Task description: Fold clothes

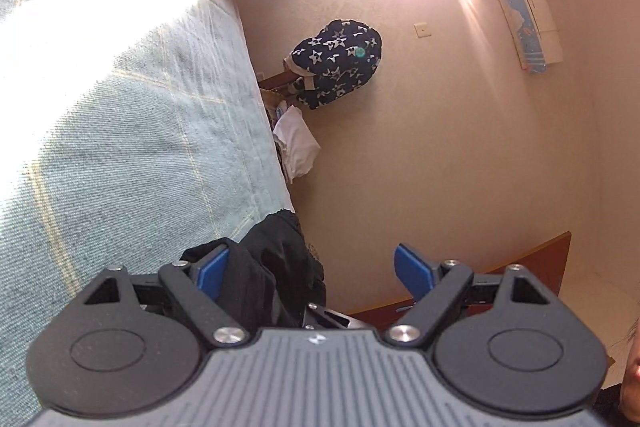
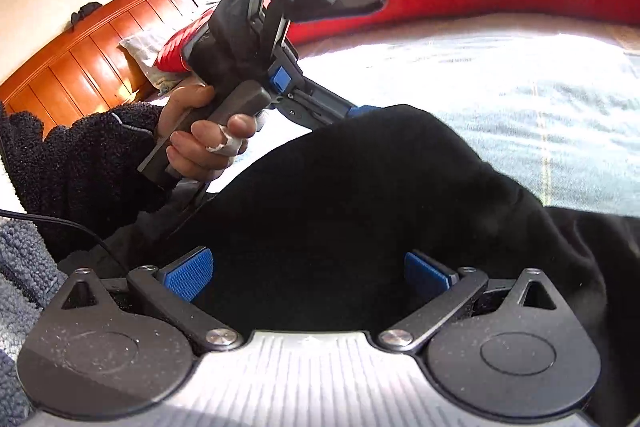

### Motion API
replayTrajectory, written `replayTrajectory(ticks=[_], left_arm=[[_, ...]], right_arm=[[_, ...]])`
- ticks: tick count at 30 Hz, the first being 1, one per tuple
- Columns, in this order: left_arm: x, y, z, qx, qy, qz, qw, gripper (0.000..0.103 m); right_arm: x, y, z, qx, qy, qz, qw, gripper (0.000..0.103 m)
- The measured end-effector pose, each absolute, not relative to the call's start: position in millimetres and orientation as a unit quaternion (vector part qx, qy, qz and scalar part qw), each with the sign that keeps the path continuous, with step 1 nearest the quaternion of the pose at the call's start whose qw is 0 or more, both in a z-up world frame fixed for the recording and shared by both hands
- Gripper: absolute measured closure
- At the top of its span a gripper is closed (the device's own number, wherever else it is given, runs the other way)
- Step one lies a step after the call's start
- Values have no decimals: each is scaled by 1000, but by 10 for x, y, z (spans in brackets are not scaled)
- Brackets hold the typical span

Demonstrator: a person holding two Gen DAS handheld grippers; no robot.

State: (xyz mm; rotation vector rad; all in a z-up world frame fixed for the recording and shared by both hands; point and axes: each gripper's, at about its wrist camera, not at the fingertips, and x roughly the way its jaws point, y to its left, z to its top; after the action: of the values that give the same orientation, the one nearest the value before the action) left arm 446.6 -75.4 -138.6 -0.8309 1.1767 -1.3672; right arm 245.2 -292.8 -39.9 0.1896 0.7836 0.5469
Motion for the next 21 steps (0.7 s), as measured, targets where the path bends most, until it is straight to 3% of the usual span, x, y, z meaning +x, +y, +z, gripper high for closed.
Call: replayTrajectory(ticks=[5,10,16,21], left_arm=[[4442,-544,-1323,-338,487,-556,583,18],[4274,-329,-1129,-315,453,-545,631,17],[3873,-95,-920,-214,409,-506,728,17],[3498,116,-983,-164,449,-466,744,17]], right_arm=[[2666,-2961,-448,71,367,218,901,0],[2756,-3013,-766,80,413,197,885,0],[2606,-3110,-651,106,402,190,889,0],[2508,-3078,-634,117,400,189,889,0]])
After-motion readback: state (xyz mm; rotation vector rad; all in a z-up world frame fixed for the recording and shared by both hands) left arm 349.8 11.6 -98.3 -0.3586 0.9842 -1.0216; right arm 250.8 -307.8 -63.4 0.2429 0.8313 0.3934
